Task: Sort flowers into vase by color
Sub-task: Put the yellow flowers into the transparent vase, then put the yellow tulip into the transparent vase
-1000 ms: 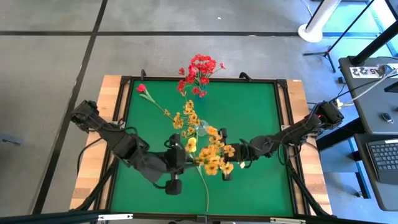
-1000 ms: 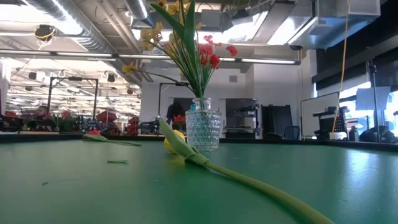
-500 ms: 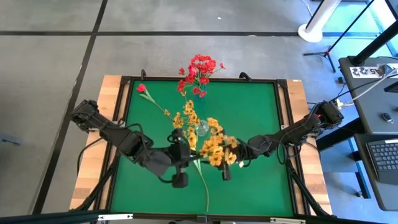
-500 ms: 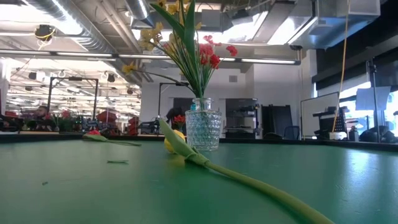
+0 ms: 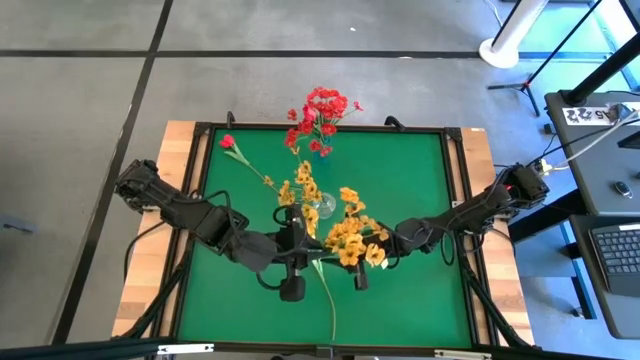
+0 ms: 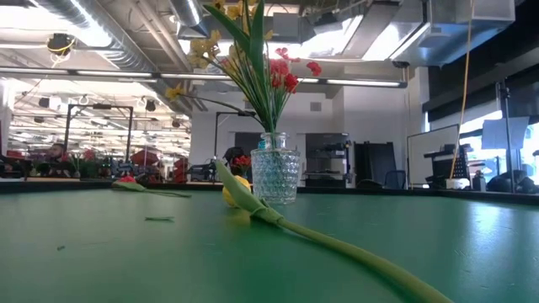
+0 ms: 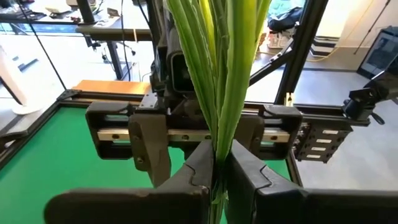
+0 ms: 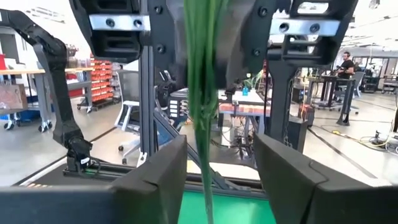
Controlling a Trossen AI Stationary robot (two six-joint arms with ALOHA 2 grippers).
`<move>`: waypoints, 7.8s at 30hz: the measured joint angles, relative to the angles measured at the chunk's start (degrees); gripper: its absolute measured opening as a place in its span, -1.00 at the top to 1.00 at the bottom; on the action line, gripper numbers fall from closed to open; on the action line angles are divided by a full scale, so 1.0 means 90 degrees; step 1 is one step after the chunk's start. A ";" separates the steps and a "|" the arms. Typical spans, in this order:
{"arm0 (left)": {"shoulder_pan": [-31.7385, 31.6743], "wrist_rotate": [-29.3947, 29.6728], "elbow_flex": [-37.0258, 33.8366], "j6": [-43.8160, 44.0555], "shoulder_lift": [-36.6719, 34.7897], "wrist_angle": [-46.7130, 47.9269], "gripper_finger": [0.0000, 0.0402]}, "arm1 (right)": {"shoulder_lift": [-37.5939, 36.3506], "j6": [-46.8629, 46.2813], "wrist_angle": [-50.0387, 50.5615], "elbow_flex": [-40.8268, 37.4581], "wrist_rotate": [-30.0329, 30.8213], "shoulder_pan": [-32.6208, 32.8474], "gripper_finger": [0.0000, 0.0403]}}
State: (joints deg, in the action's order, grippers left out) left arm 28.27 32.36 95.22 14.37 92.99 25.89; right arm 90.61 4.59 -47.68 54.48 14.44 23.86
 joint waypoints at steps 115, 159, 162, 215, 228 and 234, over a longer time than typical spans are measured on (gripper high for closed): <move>0.1778 0.1804 -0.8631 0.0723 -0.3184 -0.7069 0.97 | -0.1279 -0.2105 0.2314 -0.2214 0.0366 -0.1273 -0.17; 0.1773 0.2130 -0.8626 0.1243 -0.3164 -0.6736 0.97 | 0.3259 -0.6486 0.6736 0.2407 0.1129 0.0459 -0.13; 0.1773 0.2132 -0.8624 0.1322 -0.3164 -0.6682 0.97 | 0.3385 -0.6489 0.6726 0.2416 0.1103 0.0461 -0.13; 0.1764 0.2181 -0.8626 0.1509 -0.3164 -0.6472 0.97 | 0.1196 -0.0458 0.0546 0.0153 0.0807 0.1060 1.00; 0.1766 0.2132 -0.8626 0.1518 -0.3166 -0.6443 0.97 | 0.1103 0.2096 -0.2920 -0.0947 0.1314 0.0089 1.00; 0.1766 0.2131 -0.8626 0.1520 -0.3166 -0.6428 0.97 | 0.1103 0.2202 -0.2938 -0.0947 0.0762 -0.0735 1.00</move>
State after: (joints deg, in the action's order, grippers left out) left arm 44.16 51.54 17.58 28.05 64.50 -31.97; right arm 100.53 24.40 -74.12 45.95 21.29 17.24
